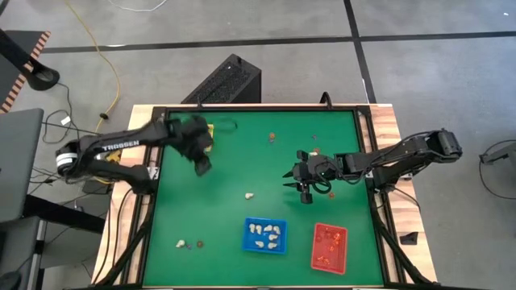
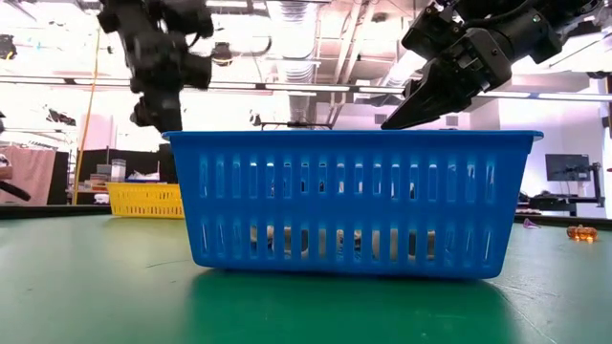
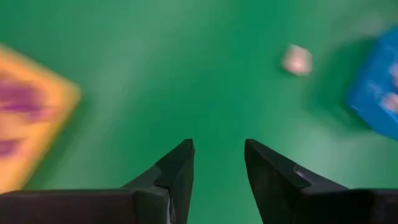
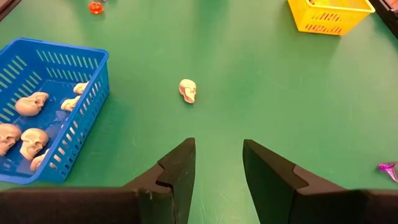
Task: Sort Halloween decoration
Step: Put the orange pumpkin toy into the orange basket
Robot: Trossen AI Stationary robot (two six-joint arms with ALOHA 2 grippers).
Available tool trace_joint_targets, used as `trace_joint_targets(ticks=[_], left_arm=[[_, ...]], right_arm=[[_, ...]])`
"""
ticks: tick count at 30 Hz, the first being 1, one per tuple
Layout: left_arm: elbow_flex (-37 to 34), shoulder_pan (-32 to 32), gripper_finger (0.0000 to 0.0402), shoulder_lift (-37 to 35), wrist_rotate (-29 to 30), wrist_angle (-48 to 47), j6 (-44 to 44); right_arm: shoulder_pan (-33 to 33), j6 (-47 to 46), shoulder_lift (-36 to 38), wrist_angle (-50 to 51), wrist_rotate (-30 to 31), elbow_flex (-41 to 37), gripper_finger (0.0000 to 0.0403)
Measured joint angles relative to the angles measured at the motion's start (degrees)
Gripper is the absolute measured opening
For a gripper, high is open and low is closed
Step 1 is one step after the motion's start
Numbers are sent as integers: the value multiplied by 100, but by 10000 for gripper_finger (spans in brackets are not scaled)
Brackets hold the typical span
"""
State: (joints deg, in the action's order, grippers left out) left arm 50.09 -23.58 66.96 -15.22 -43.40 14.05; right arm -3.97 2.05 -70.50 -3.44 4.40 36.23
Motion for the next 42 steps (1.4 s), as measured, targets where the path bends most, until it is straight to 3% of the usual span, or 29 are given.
trace_joint_targets(ticks=[10, 19, 24, 29, 42], left_arm=[[0, 3837, 133, 105, 549, 815, 1064], [-4, 6040, 133, 399, 1098, 409, 2137], [-4, 6577, 133, 772, 1758, 116, 2793], [-4, 6786, 136, 1251, 1757, 73, 3263], [-2, 6842, 188, 2236, 1899, 1391, 1943]], right_arm=[[0, -5, 0, -32, -1, -2, 164], [-2, -49, 0, -283, -1, -4, 164], [-2, -51, 0, -306, -1, -4, 164], [-2, -100, 0, -307, -2, -4, 164], [-2, -108, 0, -306, -1, -2, 164]])
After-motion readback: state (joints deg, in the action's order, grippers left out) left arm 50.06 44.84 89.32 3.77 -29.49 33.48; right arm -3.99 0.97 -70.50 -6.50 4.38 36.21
